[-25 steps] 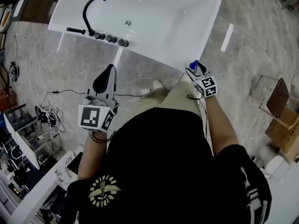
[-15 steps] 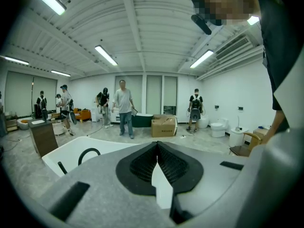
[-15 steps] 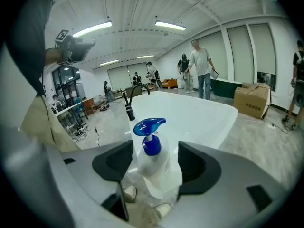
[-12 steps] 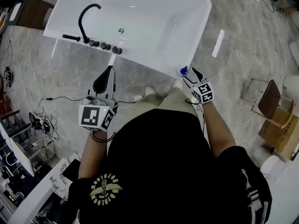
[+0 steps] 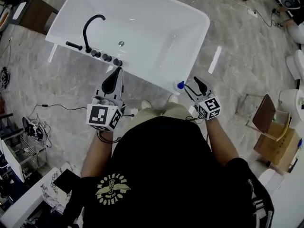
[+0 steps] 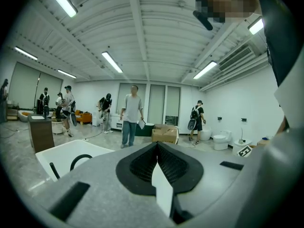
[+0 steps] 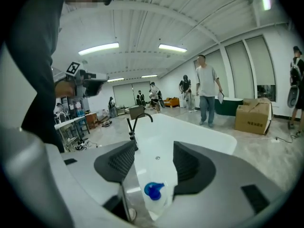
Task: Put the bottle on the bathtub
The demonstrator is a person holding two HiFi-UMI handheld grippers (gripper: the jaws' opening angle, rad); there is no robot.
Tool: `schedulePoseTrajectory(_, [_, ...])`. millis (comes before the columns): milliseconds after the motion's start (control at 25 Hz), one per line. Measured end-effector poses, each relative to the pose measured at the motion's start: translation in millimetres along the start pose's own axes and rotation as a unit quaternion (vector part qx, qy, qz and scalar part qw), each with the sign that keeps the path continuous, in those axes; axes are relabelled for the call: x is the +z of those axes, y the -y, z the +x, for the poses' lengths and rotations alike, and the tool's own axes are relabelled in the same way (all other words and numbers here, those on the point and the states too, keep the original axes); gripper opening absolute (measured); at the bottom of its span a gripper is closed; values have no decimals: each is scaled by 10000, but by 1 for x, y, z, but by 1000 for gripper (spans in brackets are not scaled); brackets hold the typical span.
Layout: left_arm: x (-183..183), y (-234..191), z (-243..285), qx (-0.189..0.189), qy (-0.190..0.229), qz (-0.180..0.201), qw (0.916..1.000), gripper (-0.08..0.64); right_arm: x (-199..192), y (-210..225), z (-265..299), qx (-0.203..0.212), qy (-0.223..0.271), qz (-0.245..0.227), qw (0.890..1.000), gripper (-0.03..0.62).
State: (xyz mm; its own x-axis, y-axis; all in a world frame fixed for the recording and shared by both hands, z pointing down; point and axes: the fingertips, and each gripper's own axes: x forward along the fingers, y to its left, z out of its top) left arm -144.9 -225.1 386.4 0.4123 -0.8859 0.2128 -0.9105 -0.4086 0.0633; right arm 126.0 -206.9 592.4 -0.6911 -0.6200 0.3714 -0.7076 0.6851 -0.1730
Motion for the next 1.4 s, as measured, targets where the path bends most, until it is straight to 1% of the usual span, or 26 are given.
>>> schedulePoseTrajectory(40, [3, 0, 2, 7, 30, -31, 10000, 8, 16, -4, -2, 27, 142, -14, 9999, 237])
schedulePoseTrajectory(80, [6, 0, 3, 14, 67, -58, 10000, 8, 32, -7, -4, 44, 276, -51, 9996, 191])
schedulePoseTrajectory(160, [12, -2, 4, 27, 143, -93, 9999, 8, 62, -13, -7, 57, 515, -134, 9986, 120])
schedulePoseTrajectory(280, [21, -2, 7, 35, 235, -133, 9996, 8, 102, -20, -11, 68, 864, -171, 9961, 43])
schedulePoseTrajectory(320, [23, -1, 8, 27, 265, -138, 9996, 8, 114, -22, -13, 90, 983, -183, 9949, 28])
schedulePoseTrajectory(520, [37, 2, 8, -22, 417, -68, 9991, 8, 177, -36, -29, 206, 1517, -462, 9871, 11])
schedulePoseTrajectory(680, [50, -1, 6, 20, 558, -35, 9984, 8, 218, -38, -40, 83, 1765, -568, 9826, 11])
schedulePoseTrajectory(840, [62, -7, 1, 100, 641, 1, 9979, 8, 247, -39, -47, -66, 1880, -591, 9804, 11])
schedulePoseTrajectory(1040, [71, -15, -4, 160, 720, 31, 9973, 8, 262, -41, -47, -222, 1902, -612, 9796, 9])
schedulePoseTrajectory(1400, [71, -22, -6, 104, 705, 111, 9974, 8, 259, -47, -37, -277, 1862, -485, 9809, 9])
